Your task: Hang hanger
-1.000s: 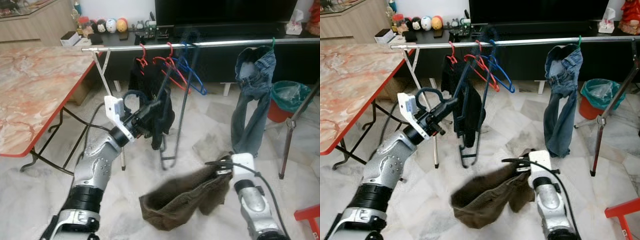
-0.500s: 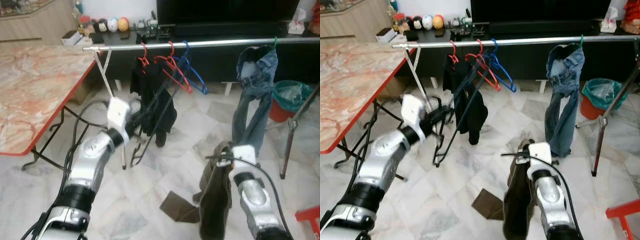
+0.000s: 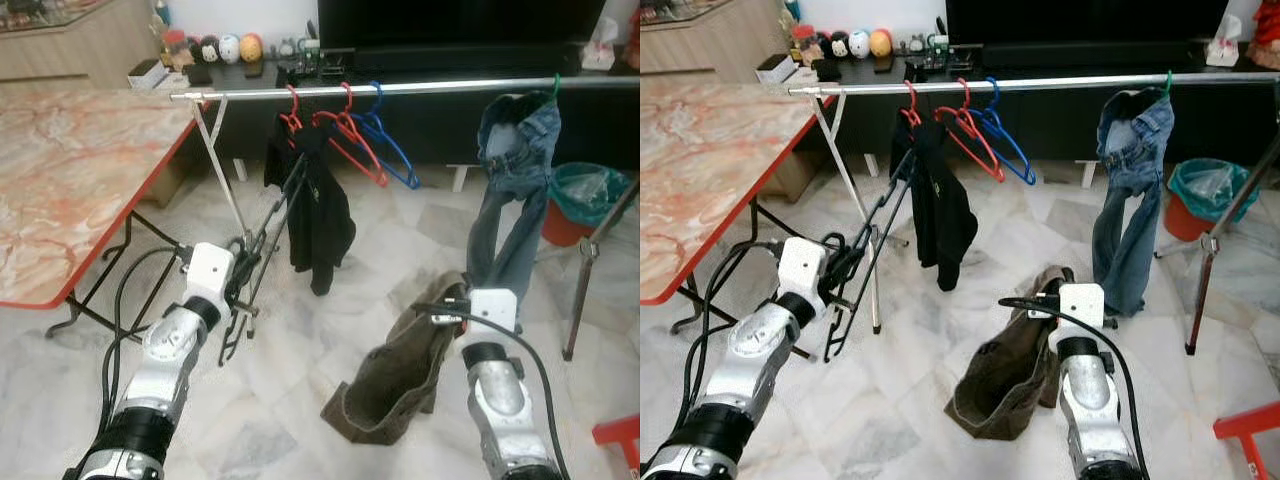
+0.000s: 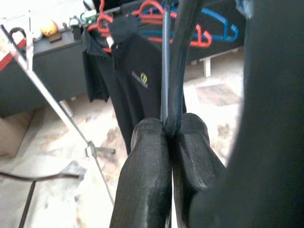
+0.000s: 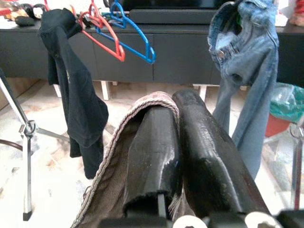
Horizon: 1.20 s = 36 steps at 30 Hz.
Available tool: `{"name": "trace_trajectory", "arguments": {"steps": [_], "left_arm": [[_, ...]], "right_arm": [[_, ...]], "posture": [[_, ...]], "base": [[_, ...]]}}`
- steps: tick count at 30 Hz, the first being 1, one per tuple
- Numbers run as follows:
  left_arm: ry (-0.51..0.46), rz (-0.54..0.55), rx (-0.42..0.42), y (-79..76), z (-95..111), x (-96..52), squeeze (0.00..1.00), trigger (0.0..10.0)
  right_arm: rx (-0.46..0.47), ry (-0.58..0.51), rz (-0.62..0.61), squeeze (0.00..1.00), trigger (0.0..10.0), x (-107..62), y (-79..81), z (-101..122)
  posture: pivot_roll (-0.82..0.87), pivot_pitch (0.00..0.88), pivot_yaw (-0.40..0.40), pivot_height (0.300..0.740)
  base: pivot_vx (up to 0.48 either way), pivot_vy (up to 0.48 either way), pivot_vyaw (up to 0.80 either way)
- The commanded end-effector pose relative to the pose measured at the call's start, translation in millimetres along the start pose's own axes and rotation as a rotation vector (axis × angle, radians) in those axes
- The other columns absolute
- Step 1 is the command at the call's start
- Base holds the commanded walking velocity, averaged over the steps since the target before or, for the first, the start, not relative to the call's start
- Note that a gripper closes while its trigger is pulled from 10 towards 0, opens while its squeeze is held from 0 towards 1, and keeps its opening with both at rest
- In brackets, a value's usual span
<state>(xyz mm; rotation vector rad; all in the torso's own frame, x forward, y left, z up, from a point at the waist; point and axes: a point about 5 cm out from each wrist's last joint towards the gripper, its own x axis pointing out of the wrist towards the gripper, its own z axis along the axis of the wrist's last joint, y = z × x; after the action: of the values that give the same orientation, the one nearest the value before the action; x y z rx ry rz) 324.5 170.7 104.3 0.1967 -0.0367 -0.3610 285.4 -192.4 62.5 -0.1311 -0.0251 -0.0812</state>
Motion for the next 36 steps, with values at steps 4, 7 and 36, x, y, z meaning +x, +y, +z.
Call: {"name": "trace_trajectory", "arguments": {"steps": [4, 7, 36], "left_arm": [[0.028, 0.043, -0.018, 7.6, -10, -7.7, 0.0, 10.0], [0.019, 0.051, -0.058, 6.2, -9, -7.5, 0.0, 10.0], [-0.04, 0.072, -0.082, 4.6, 1, -1.0, 0.0, 10.0]], "right_arm": [[0.029, -0.047, -0.013, 0.0, 10.0, 0.0, 1.7, 10], [0.028, -0.043, -0.032, 0.0, 10.0, 0.0, -1.0, 11], [-0.013, -0.066, 0.003, 0.0, 10.0, 7.1, 3.4, 19]], "posture": [[0.05, 0.032, 0.084, 0.74], [0.05, 0.021, 0.083, 0.74], [0.07, 0.02, 0.08, 0.74]], "base": [[0.0, 0.0, 0.0], [0.0, 0.0, 0.0], [0.0, 0.381, 0.4]]}}
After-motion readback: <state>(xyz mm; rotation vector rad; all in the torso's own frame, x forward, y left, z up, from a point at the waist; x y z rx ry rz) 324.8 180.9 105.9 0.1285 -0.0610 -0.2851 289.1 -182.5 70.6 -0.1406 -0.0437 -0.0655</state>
